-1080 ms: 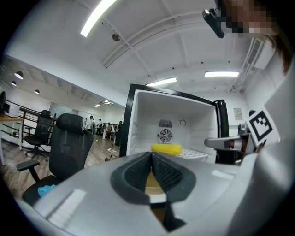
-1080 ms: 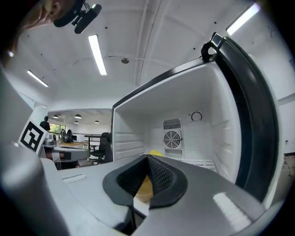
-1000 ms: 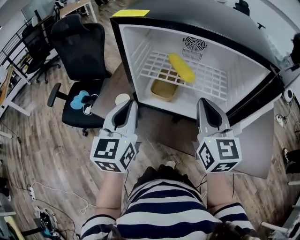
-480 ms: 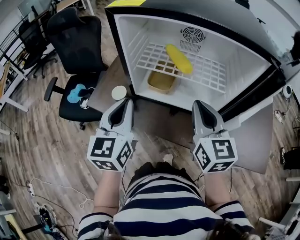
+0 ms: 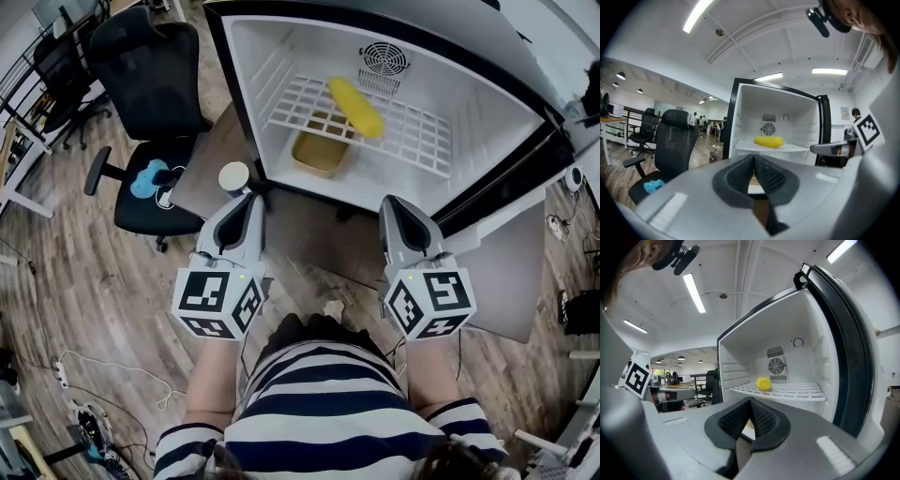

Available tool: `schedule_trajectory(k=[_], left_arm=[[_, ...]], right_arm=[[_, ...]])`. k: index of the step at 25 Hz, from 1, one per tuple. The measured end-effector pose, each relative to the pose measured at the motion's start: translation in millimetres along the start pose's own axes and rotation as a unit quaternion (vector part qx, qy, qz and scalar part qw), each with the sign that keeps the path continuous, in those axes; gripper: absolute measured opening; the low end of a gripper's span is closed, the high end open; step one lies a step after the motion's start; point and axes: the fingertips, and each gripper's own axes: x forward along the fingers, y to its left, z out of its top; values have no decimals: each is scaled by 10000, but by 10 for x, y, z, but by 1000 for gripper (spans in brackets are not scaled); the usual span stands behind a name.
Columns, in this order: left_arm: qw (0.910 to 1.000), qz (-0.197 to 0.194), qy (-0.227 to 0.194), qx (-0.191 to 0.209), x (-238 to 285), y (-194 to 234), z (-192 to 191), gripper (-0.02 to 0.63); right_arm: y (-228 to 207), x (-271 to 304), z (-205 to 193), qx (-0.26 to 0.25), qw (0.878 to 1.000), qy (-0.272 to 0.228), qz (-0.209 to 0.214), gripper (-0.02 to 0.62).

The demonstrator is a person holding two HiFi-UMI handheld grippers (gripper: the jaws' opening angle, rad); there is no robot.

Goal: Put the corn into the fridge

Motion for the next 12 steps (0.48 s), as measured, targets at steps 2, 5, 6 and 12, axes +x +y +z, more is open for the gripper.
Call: schedule_trajectory(k=[2, 5, 6, 12], left_arm=[[10000, 1, 13, 21, 2, -6, -8, 0], [10000, -18, 13, 4, 8, -19, -11, 0], [10000, -24, 10, -2, 11, -25, -10, 0], [10000, -50, 8, 19, 35, -57, -10, 0]], right_arm=[[-7, -2, -18, 43, 10000, 17, 28, -6], [-8, 2, -37, 174, 9997, 41, 158, -6], [-10, 5, -43, 236, 9995, 54, 217, -6], [-48, 12, -65, 504, 9980, 60, 373, -6]])
